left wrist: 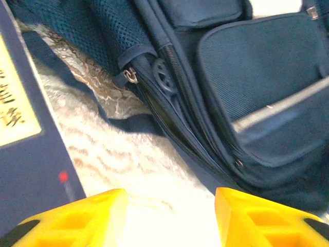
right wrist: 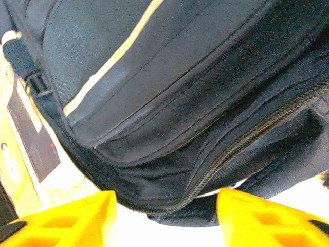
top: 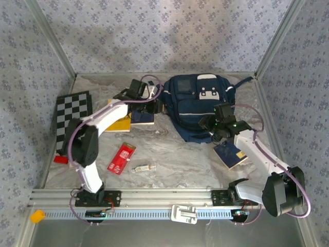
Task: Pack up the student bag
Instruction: Move the book to the middle-left of the table.
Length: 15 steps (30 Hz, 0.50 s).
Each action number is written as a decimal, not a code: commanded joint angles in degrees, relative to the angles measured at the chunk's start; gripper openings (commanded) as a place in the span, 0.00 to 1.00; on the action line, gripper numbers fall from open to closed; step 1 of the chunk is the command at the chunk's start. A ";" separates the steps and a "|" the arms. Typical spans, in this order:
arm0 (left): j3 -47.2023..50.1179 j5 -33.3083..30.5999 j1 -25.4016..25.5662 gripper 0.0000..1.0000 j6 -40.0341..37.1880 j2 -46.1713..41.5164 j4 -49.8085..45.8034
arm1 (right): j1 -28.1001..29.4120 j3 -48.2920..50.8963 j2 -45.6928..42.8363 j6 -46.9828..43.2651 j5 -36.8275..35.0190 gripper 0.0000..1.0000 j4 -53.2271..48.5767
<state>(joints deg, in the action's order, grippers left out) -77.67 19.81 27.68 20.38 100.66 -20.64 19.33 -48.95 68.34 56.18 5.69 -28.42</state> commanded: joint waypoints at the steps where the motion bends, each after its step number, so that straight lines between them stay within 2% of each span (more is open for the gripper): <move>1: 5.78 -5.36 -2.32 0.51 -1.09 -7.69 -1.51 | 5.03 -4.53 1.63 -5.73 -0.31 0.63 -1.41; 4: 10.24 -8.90 -5.69 0.55 -0.96 -12.15 -3.20 | 11.55 -8.95 6.19 -9.42 -1.58 0.69 -1.68; 9: 14.80 -11.39 -13.29 0.61 -0.78 -14.97 -4.27 | 19.96 -13.98 15.53 -12.90 0.19 0.75 5.13; 15: 14.17 -11.32 -23.14 0.69 2.12 -9.90 -3.03 | 25.03 -21.74 27.07 -16.73 1.47 0.76 10.77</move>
<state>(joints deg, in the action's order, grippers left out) -62.11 9.30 7.25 20.91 88.09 -23.73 43.51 -66.74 92.14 42.81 6.48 -21.26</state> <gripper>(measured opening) 0.685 0.757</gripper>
